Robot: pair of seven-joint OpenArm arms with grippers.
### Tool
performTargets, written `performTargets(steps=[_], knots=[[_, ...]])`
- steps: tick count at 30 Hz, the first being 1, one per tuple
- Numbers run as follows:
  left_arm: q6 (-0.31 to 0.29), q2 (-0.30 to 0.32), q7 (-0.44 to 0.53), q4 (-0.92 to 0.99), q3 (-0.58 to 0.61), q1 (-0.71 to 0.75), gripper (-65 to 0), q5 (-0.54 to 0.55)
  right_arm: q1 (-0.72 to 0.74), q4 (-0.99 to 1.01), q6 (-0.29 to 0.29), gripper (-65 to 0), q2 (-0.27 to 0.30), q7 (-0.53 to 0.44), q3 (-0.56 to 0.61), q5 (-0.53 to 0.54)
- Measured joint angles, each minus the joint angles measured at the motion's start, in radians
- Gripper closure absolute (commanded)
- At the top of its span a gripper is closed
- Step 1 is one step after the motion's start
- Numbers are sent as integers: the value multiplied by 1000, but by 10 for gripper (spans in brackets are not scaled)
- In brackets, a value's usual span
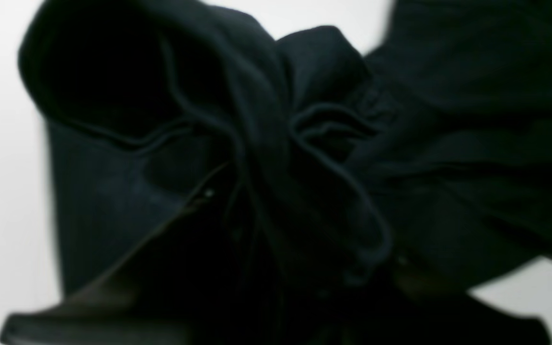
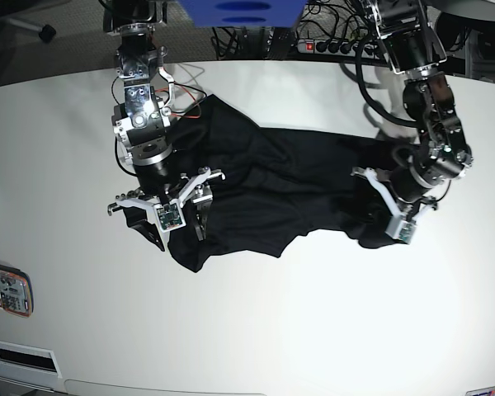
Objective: Fold the T-shirt properly
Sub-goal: 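Fold the strip end held by left gripper toward the right gripper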
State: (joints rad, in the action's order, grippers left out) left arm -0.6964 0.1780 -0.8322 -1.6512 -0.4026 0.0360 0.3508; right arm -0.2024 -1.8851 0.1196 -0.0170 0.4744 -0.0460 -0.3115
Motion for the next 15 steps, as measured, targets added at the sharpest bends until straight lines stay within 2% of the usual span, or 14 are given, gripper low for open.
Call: performTargets(steps=[2,5,7,10,15], knots=[[-6,0,-7,0,25,1,-334,6,0,0,0,-389,0,0,0,0],[7,35,-44,0,127,2,-547,10,-23,0,0,-427,16,-8,-2,0],[1,54,-44,0,187,3,-650,69,-51,0,6,-445,31,-2,1,0],[-4,55,-43,0,213,3,-650,117,-61,2,6,-450,34,10,0,0],[3,69,-44,0,202,3,-650,117,-48,1,0,-448,34,-1,-7,4]])
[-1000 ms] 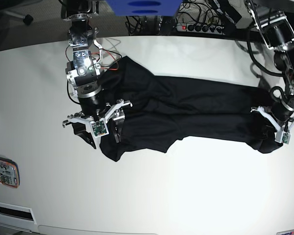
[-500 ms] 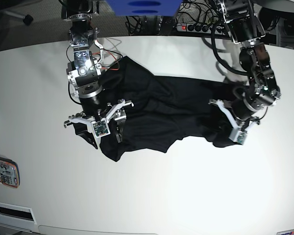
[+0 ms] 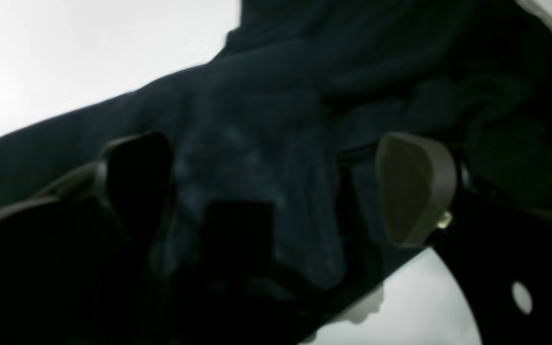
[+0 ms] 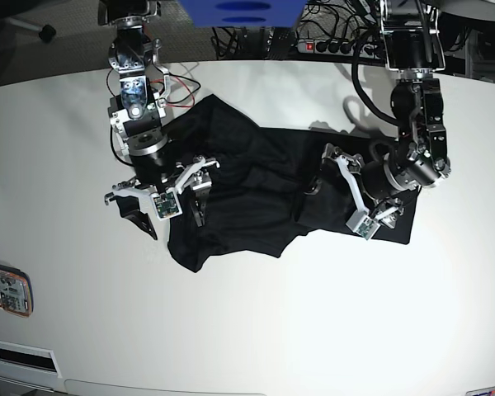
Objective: Fold the T-shirt properly
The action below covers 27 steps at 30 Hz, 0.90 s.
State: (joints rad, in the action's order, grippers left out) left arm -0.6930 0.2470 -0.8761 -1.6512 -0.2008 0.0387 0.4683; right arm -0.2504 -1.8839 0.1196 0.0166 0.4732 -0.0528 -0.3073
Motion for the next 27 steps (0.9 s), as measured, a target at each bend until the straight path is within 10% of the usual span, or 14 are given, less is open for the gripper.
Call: performTargets(steps=[7,19,27], knots=[[2,-5,0,0,-186,0,-650,-3,1,11,-8,-448,-26,10,-117,32],[-2,-8,8,-61,-355,102,-650,98,-2,229,-6,-413,-37,195,-220,547],[-2,-3,1,-169,-495,148,-650,89,158,274,-9,-413,-31,180,-208,593]])
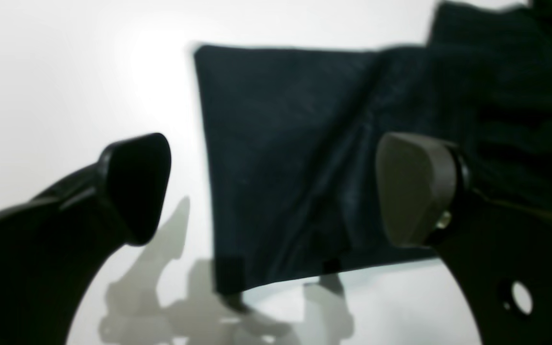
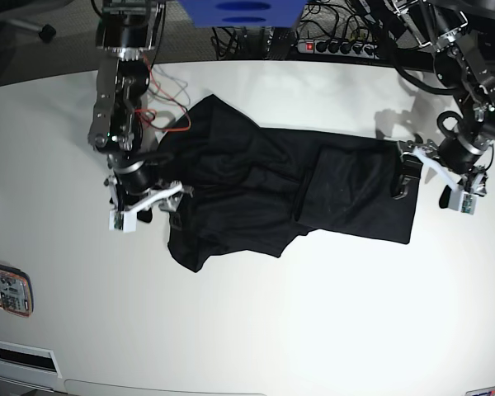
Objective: Fold the T-shirt properly
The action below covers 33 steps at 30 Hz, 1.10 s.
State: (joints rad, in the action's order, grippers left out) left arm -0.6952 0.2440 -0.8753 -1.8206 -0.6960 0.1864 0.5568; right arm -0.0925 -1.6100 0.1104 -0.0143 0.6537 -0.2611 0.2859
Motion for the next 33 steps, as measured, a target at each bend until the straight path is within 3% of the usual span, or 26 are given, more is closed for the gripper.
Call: performTargets(steps=[3,5,8,12,16,18,23,29,33], knots=[[-1,-3,0,-27,-29,8,-650,4,4,27,-3,-412,-6,17,48,2],[-2,-2,1,-32,-50,17,-650,5,-5,69,2,-412,-18,80,80,2],[-2,-3,0,-28,-68,19,-650,-35,-14,95,2,-410,-33,71,87,6],[1,-3,1,-29,-88,11,-650,-227,-9,88,2,-410,-21,75,74,2],[-1,-8,73,-29,-89,14,-650,-307,-18,-4,-8,-410,-21,98,21,-6],[-1,-13,126,-17,-88,14,-650,-307,-9,-58,-5,-410,-19,80,19,-2],[-6,-14,121,35,-90,19,-650,-312,-18,-107,9,-412,-35,80,-39,2],[-8,-13,123,48,-90,19,-650,-311,-29,29,-11,-413,-14,81,-164,-5],[-7,-13,124,48,-90,19,-650,-311,-29,75,5,-417,11,89,-153,-2]])
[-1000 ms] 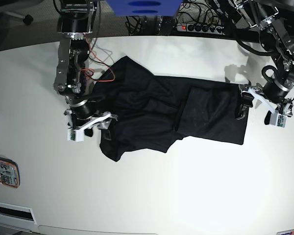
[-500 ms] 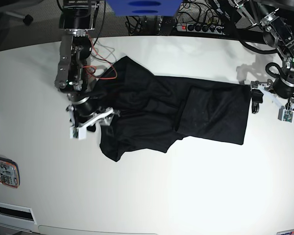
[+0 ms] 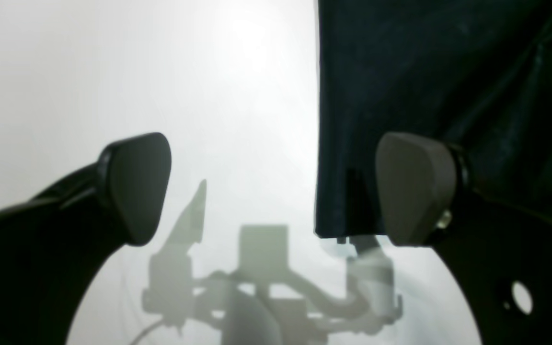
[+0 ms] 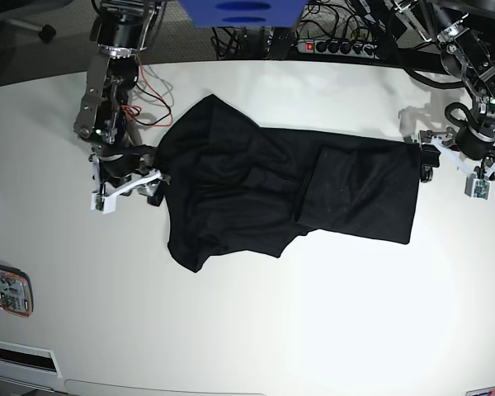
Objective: Fold the T-shirt properly
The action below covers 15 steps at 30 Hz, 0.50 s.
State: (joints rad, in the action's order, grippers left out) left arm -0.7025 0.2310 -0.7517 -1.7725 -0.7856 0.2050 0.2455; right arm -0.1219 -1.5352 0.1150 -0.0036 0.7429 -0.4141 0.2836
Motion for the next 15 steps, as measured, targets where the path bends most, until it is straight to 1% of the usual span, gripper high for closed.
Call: performTargets(steps=[4,7,9,11,14,15], knots=[[0,2,0,0,0,-2,-650,0,5,15,-11,-466,18,-14,-5,0],[9,8,-1,0,43,-2,-650,-2,6,23,-11,-470,21,-29,30,0],[-5,7,1,0,58,-4,-650,2,8,24,-3,-470,13,-30,72,2],[0,5,3,0,58,-5,-650,7,9,31,-3,-470,-11,-36,108,5],[0,8,0,9,56,-5,-650,-1,16,56,8,-470,-34,-34,125,8],[3,8,0,9,56,-5,-650,0,23,66,8,-470,-44,-27,125,26]])
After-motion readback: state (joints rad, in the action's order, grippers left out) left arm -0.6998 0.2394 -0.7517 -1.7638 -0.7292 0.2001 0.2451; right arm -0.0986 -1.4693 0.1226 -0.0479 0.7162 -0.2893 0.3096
